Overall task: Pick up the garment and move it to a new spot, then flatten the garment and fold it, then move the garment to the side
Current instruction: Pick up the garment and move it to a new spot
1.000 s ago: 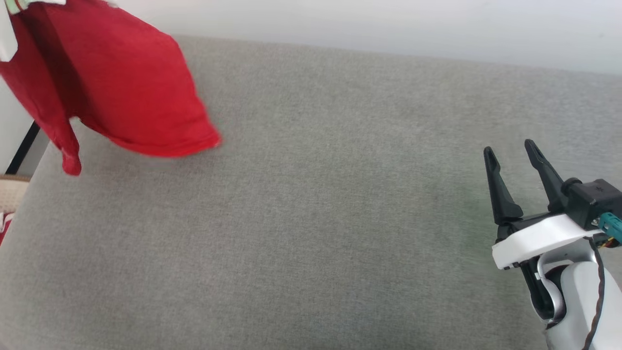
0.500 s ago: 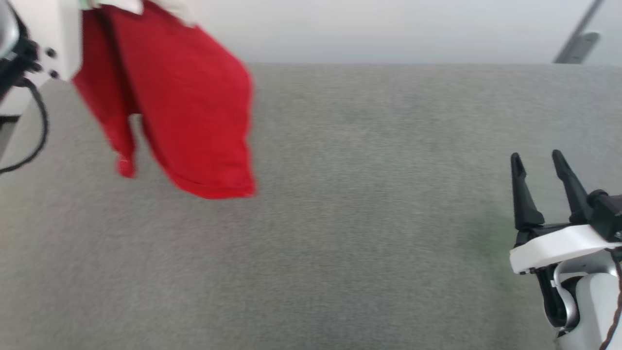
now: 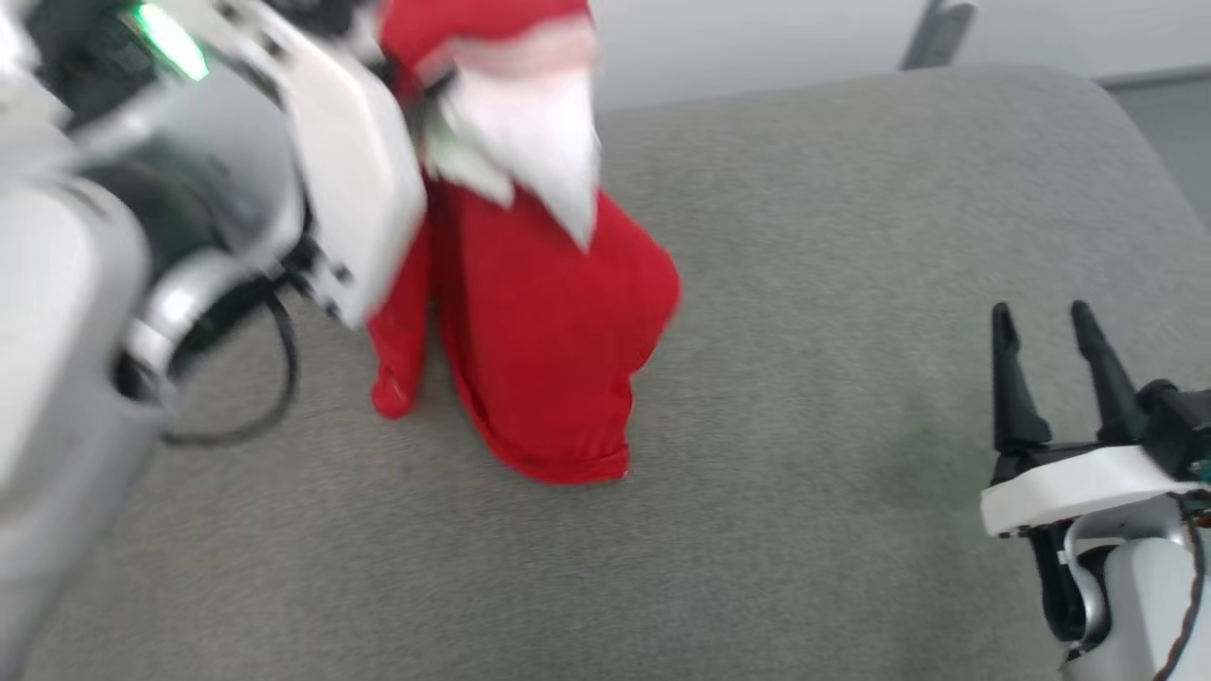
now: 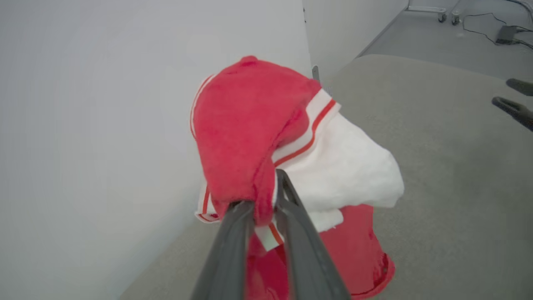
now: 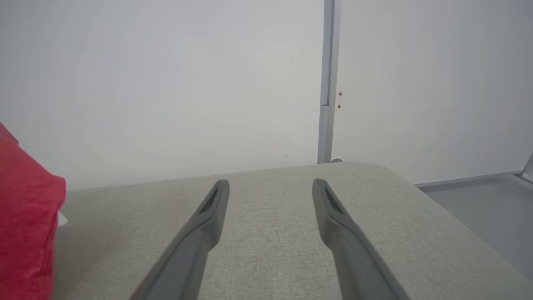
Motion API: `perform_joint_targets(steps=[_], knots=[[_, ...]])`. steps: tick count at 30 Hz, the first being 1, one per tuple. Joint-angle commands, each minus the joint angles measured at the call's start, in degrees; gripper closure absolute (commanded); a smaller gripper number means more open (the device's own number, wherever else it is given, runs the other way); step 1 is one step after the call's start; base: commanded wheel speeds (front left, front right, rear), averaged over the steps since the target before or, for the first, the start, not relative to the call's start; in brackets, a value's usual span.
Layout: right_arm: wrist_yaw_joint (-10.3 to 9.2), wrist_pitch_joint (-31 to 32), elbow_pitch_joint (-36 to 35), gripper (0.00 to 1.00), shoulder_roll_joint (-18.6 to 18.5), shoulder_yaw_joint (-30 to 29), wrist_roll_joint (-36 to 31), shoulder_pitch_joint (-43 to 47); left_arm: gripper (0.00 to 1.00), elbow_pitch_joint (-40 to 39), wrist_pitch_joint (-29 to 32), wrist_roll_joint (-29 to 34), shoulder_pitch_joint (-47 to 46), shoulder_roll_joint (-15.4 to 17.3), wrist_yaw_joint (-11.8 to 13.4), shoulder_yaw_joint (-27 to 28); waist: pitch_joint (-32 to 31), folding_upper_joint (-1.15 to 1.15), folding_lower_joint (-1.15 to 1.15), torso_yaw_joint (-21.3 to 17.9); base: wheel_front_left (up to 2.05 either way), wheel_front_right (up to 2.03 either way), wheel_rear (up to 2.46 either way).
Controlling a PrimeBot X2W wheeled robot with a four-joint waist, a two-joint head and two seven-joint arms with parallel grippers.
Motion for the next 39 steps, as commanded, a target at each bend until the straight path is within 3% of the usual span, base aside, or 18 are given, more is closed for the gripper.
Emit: perform_joint_targets(steps=[1, 4, 9, 25, 26, 27, 28, 34, 39], knots=[[0.01, -0.37, 0.4, 0.0, 0.24, 0.16, 0.28, 0.4, 1.0, -0.06, 0.23, -0.58, 1.24, -0.04, 0.39, -0.24, 0.64, 0.0, 0.0, -1.7, 0.0, 0.0, 0.0], [0.01, -0.9, 1.43, 0.0, 0.92, 1.15, 0.78, 0.11, 1.0, 0.21, 0.61, -1.21, 5.76, -1.16, 1.22, -2.86, 1.81, 0.0, 0.0, -3.75, 0.0, 0.0, 0.0], [0.01, -1.59, 2.47, 0.0, 1.61, 2.4, 0.92, -1.01, 1.0, 4.43, -0.69, -1.76, 11.1, -3.05, 0.55, -6.35, 3.33, 0.0, 0.0, -5.48, 0.0, 0.0, 0.0], [0.01, -2.56, 5.38, 0.0, 2.77, 7.75, 1.69, -5.35, 1.0, 27.64, -7.29, -2.4, 17.74, -9.95, -3.12, -12.92, 5.61, 0.0, 0.0, -8.42, 0.0, 0.0, 0.0], [0.01, -2.54, 5.5, 0.0, 2.72, 7.98, 1.75, -5.61, 0.83, 28.83, -7.5, -2.19, 17.41, -10.27, -3.29, -13.27, 5.62, 0.0, 0.0, -8.36, 0.0, 0.0, 0.0], [0.01, -2.53, 5.57, 0.0, 2.65, 8.26, 1.81, -5.85, 0.55, 29.82, -7.77, -2.07, 17.12, -10.68, -3.44, -13.54, 5.61, 0.0, 0.0, -8.28, 0.0, 0.0, 0.0], [0.01, -2.54, 5.67, 0.0, 2.47, 8.48, 1.87, -6.04, 0.0, 30.64, -8.21, -2.24, 16.87, -11.13, -3.55, -13.44, 5.56, 0.0, 0.0, -8.15, 0.0, 0.0, 0.0], [0.01, -2.57, 5.98, 0.0, 1.43, 8.72, 2.24, -5.7, 0.0, 30.57, -12.26, -3.34, 14.54, -12.12, -4.09, -11.63, 4.22, 0.0, 0.0, -6.32, 0.0, 0.0, 0.0], [0.01, -2.59, 5.85, 0.0, 0.66, 8.6, 2.17, -4.77, 0.0, 27.77, -16.02, -3.42, 14.6, -10.8, -4.46, -10.33, 2.69, 0.0, 0.0, -4.42, 0.0, 0.0, 0.0]])
